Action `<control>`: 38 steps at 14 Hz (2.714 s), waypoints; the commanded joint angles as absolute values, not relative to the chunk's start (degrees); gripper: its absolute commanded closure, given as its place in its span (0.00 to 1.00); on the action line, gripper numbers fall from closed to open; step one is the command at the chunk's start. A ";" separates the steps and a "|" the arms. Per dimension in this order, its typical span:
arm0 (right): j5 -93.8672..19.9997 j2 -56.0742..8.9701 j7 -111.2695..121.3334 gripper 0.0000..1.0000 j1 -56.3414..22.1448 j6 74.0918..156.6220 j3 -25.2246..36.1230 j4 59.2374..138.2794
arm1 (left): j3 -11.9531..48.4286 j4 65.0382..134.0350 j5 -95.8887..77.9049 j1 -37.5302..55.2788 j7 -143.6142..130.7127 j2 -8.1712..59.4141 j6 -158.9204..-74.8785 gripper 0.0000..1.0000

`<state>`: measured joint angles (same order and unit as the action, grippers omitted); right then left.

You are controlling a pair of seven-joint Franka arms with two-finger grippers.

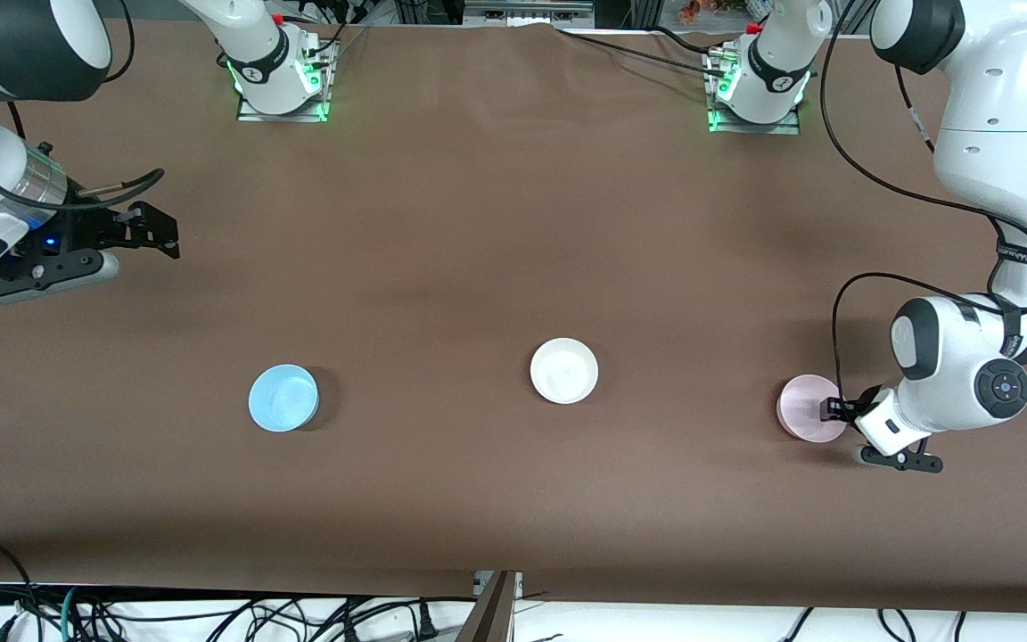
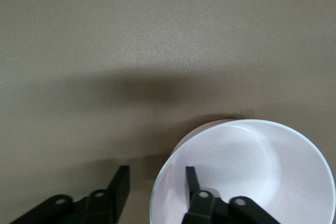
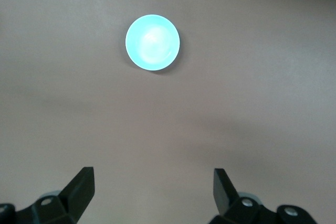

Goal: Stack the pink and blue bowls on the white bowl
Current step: 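Carry the pink bowl onto the white bowl while the right gripper reaches the blue bowl, then grasp the blue bowl rim with the right gripper while the left gripper releases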

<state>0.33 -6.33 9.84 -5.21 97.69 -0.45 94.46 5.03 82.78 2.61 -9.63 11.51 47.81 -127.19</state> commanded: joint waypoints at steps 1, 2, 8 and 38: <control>-0.09 -10.89 10.46 0.00 -3.79 96.77 -0.61 92.81 | 5.36 82.18 3.43 -9.67 10.47 47.99 -126.91 1.00; -0.17 -11.07 10.81 0.00 -3.69 96.77 -0.62 92.90 | 5.36 82.18 3.43 -9.58 9.07 48.08 -126.91 1.00; -0.18 -13.44 10.28 0.00 -3.78 101.14 -0.62 93.51 | 6.06 82.09 3.43 -5.12 -4.70 46.07 -122.28 1.00; -5.54 -41.66 -2.52 1.00 -6.58 118.58 -3.43 79.90 | 5.45 68.38 -3.78 26.19 -78.40 50.80 -114.52 1.00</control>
